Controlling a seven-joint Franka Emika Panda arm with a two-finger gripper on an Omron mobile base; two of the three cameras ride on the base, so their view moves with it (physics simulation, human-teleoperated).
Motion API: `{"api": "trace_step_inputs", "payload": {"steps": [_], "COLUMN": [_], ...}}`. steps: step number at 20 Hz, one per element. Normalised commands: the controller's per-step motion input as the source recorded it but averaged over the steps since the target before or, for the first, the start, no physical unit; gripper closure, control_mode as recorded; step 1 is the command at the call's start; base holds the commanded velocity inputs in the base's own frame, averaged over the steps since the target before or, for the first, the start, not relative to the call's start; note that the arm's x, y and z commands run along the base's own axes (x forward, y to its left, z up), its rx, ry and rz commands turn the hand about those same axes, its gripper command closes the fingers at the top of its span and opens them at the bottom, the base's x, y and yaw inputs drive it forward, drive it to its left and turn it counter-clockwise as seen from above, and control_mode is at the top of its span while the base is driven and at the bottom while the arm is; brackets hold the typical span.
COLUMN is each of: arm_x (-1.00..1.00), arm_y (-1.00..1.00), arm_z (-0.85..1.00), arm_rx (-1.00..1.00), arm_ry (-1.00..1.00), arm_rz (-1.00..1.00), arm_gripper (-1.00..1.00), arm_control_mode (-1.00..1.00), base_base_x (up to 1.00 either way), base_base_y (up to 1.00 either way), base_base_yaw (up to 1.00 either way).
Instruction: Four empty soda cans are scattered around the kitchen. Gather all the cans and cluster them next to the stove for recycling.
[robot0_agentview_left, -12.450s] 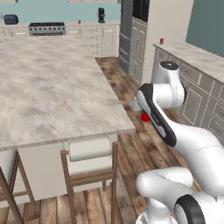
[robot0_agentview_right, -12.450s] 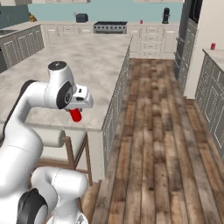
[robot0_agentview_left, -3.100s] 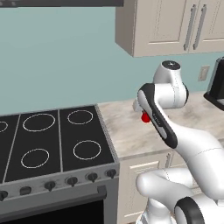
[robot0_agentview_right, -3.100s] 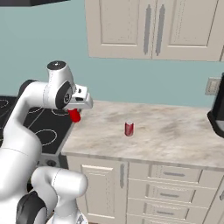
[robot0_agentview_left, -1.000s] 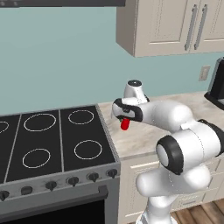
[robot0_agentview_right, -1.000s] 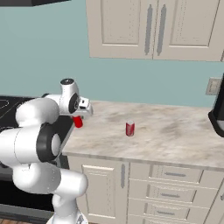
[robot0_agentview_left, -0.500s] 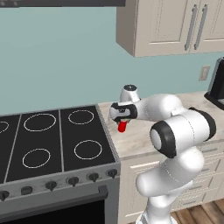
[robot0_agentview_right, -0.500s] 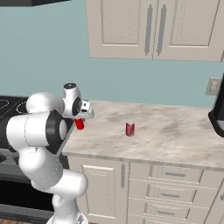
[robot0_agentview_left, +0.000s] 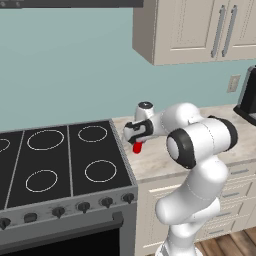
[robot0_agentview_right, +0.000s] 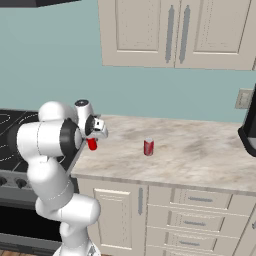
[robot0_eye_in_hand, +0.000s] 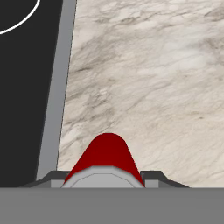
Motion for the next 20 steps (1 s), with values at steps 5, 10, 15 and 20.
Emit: {"api": "trace_step_inputs", "payload": {"steps": [5,10,15,20], "arm_x": [0.07,0.01,0.03,0.04], "arm_y": [0.00,0.00,0.00,0.00], "arm_z": [-0.08,-0.03,-0.07,-0.03], "arm_rx": [0.00,0.00,0.00,0.00], "arm_ry": [0.02,0.02,0.01,-0.02], "arm_rz": [-0.01,0.00,0.00,0.00], "arm_gripper": [1.00,1.00,-1.00,-1.00], "arm_control_mode": [-1.00,-1.00,-1.00,-1.00], "base_base_x": [0.00,0.00,0.00,0.00], "base_base_y": [0.00,0.00,0.00,0.00], "base_base_yaw": [0.00,0.00,0.00,0.00]}}
